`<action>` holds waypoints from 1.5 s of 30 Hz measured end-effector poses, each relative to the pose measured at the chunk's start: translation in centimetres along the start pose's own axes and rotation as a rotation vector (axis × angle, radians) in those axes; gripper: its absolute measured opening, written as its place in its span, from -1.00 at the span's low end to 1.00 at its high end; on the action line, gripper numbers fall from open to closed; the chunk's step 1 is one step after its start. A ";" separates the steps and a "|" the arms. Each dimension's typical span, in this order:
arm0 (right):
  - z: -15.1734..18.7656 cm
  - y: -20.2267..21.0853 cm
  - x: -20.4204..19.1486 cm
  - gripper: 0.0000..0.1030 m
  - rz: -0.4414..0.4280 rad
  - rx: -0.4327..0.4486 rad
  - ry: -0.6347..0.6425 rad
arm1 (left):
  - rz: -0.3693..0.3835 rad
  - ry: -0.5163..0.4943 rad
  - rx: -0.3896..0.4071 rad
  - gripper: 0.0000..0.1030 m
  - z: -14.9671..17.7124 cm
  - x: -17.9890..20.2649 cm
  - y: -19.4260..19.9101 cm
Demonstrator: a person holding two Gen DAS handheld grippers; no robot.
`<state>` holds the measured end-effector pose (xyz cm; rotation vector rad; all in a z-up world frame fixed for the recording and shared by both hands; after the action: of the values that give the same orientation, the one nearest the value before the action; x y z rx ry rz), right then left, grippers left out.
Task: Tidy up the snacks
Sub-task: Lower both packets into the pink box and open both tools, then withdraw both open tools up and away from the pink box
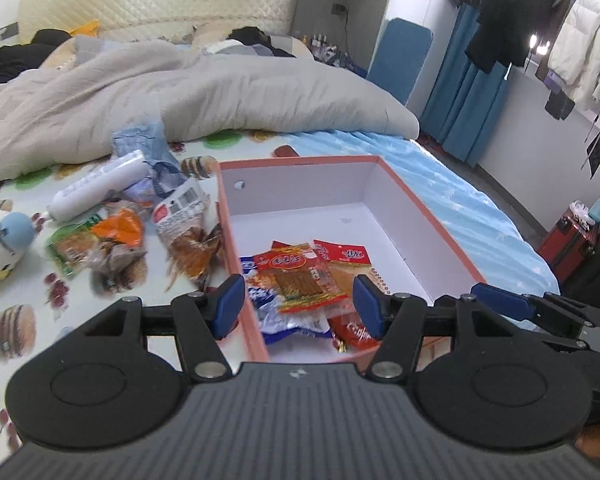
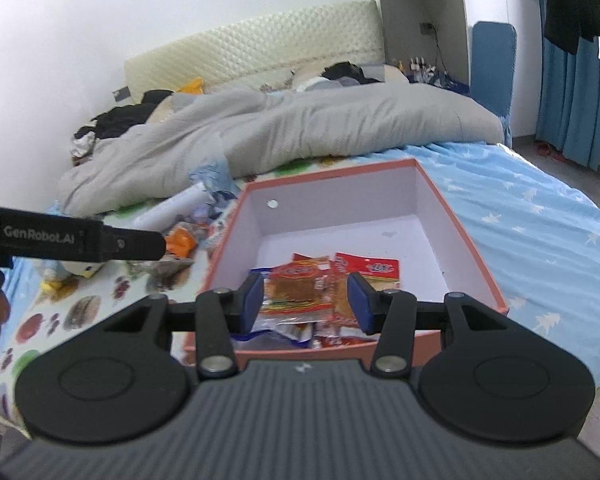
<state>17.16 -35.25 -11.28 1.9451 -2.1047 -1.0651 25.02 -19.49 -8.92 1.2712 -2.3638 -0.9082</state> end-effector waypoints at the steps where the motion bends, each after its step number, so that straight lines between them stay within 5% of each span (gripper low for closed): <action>1: 0.2 0.5 -0.4 -0.04 -0.005 0.005 0.002 | -0.004 0.002 0.007 0.27 0.4 -0.1 0.9; 11: 3.0 5.2 -5.1 -0.04 -0.080 0.016 0.038 | -0.003 0.089 0.086 0.27 4.8 -1.7 10.1; 24: 6.3 7.6 -9.5 -0.04 -0.183 0.018 0.100 | -0.140 0.160 0.137 0.27 11.4 -4.4 18.3; 37: 11.9 6.3 -11.5 -0.04 -0.203 -0.073 0.175 | -0.161 0.313 0.073 0.27 19.5 -7.2 16.6; 45: 11.3 3.9 -11.8 -0.04 -0.197 -0.083 0.146 | -0.152 0.378 0.046 0.27 21.0 -9.9 12.9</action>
<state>10.42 -20.00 -13.26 2.1528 -1.7976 -0.9893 11.20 2.03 -15.95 1.5065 -2.0254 -0.5913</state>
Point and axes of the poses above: each gripper's, at about its wrist camera, not at the fingertips, and y roughly against the way its jaws point, x to its right, z to its underside, the point moved 5 cm from there along -y, roughly the way its jaws point, and after that the axes turned 15 degrees about -y, right-handed, at the moved point
